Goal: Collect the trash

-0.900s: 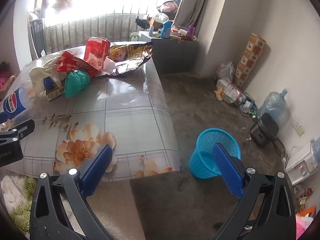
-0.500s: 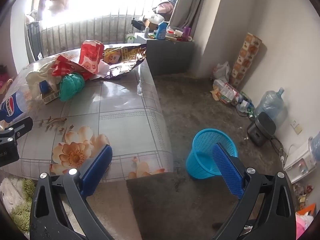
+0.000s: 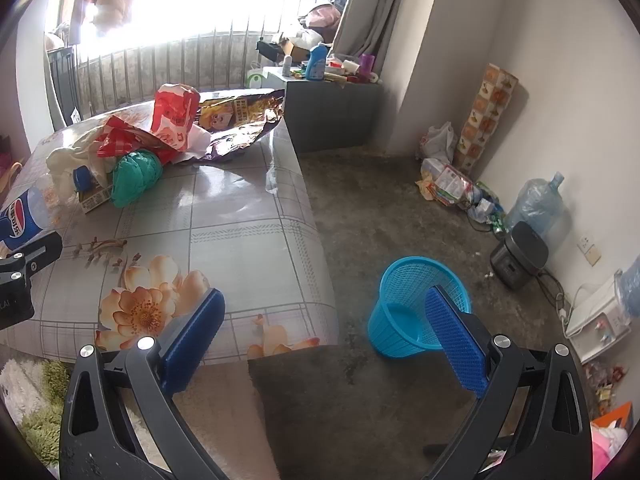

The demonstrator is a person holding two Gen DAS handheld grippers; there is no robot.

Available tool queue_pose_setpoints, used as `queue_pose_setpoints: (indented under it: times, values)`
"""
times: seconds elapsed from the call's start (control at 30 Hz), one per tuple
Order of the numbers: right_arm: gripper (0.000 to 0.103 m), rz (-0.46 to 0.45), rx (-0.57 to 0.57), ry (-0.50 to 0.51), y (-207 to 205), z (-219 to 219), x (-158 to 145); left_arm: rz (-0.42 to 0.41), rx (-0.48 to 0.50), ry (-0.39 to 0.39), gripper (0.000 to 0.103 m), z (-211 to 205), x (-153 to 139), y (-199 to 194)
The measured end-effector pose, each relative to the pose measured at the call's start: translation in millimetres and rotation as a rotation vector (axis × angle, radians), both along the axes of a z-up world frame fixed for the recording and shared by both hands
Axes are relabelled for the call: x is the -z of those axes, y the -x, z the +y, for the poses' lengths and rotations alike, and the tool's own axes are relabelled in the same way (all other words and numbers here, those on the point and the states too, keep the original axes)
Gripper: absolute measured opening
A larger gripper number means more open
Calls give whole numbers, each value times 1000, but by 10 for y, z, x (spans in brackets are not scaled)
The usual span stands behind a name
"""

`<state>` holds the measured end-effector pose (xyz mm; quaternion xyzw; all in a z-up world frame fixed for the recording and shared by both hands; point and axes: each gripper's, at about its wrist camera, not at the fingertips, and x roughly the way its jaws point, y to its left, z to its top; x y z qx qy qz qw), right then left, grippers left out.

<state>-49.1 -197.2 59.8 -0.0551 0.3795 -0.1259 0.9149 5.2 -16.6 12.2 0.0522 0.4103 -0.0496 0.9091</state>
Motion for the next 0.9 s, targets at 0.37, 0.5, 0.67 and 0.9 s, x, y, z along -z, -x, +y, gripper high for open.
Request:
queue_pose_setpoints:
  times: [0.37, 0.5, 0.67, 0.9]
  values:
    - [96, 0, -1, 2, -1, 18, 13, 10, -8, 3, 98, 33, 6, 35]
    - [96, 4, -4, 3, -10, 55, 33, 11, -9, 3, 98, 40, 4, 40]
    - [96, 3, -6, 3, -5, 86, 31, 10, -8, 3, 98, 49, 7, 43]
    - [96, 6, -4, 1, 8, 125, 42, 14, -8, 3, 98, 48, 7, 40]
